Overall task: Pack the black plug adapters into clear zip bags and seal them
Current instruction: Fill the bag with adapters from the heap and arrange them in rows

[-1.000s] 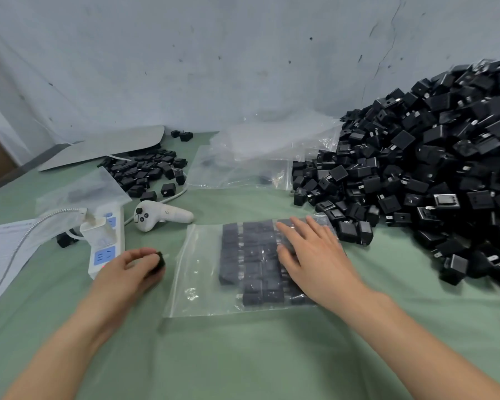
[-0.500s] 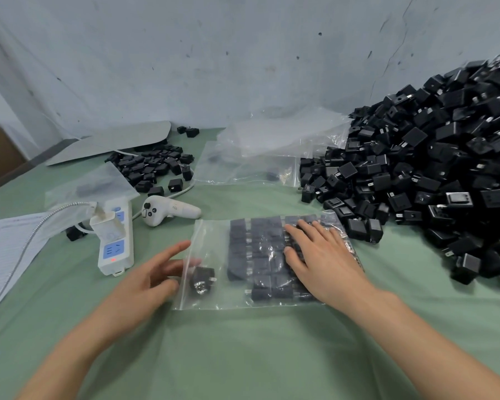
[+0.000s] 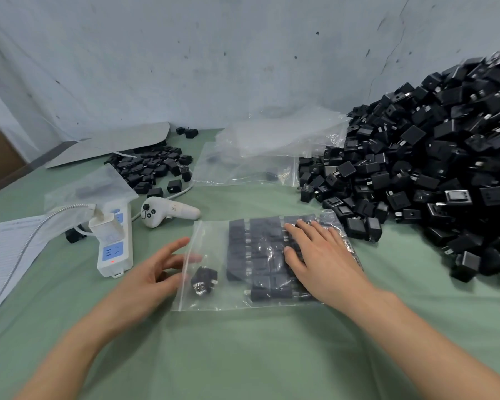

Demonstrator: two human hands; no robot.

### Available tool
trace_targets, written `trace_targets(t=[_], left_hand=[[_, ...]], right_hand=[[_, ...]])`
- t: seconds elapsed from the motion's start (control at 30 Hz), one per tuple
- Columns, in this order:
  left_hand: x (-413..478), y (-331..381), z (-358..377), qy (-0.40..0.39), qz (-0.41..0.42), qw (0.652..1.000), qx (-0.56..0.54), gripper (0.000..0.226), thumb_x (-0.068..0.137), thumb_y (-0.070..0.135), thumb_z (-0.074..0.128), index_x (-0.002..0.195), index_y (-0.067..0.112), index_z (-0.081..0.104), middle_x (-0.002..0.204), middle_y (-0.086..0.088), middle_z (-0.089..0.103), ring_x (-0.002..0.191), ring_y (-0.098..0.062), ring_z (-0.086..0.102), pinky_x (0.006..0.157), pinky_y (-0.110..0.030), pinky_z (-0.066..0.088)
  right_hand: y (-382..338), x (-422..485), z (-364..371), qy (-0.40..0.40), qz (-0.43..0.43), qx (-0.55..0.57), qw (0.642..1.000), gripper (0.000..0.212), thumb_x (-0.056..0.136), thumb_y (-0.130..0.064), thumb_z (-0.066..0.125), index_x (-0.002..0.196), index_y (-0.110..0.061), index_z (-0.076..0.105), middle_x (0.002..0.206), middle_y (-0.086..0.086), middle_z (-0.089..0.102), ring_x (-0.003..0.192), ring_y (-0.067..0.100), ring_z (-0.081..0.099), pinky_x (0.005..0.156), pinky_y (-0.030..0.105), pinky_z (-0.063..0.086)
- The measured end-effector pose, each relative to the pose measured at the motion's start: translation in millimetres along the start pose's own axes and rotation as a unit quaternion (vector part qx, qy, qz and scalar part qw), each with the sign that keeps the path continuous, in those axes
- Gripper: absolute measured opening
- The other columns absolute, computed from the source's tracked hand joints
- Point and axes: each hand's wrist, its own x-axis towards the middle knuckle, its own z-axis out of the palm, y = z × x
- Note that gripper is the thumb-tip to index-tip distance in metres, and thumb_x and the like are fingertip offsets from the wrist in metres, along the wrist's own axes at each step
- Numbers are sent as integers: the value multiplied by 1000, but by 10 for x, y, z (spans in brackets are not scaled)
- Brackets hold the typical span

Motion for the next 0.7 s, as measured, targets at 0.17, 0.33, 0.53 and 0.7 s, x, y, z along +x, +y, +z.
trace_targets(t=[0.17, 0.33, 0.53, 0.7], left_hand=[[47, 44, -57, -71, -10, 997, 1, 77, 82, 24, 76, 144, 50, 39, 131, 22, 64, 122, 2, 58, 95, -16, 49], [64, 15, -6, -76, 0, 997, 24, 62, 91, 24, 71, 140, 50, 43, 122, 16, 70, 117, -2, 62, 99, -23, 48], [105, -79, 69, 47, 41, 994, 92, 35, 103, 35, 46, 127, 60, 50, 94, -16, 65, 82, -27, 60, 78, -22, 47], [172, -53, 203, 98, 65, 983, 142, 31, 103, 34, 44, 126, 54, 52, 72, 2, 59, 65, -6, 52, 67, -17, 43]], right_hand=[[7, 0, 14, 11, -3, -6, 1000, 54, 106, -44, 25, 157, -28, 20, 164, -3, 22, 152, 20, 13, 125, 40, 6], [-4, -4, 9, 20, -5, -4, 1000, 53, 105, -42, 27, 156, -27, 24, 162, -4, 27, 151, 20, 16, 124, 40, 8], [-10, -8, 0, 18, -3, -6, 1000, 52, 105, -41, 26, 156, -27, 24, 162, -4, 26, 151, 19, 15, 124, 41, 9], [-13, -9, -8, 16, -3, -6, 1000, 53, 105, -41, 25, 156, -28, 23, 162, -5, 26, 151, 18, 15, 124, 41, 10]])
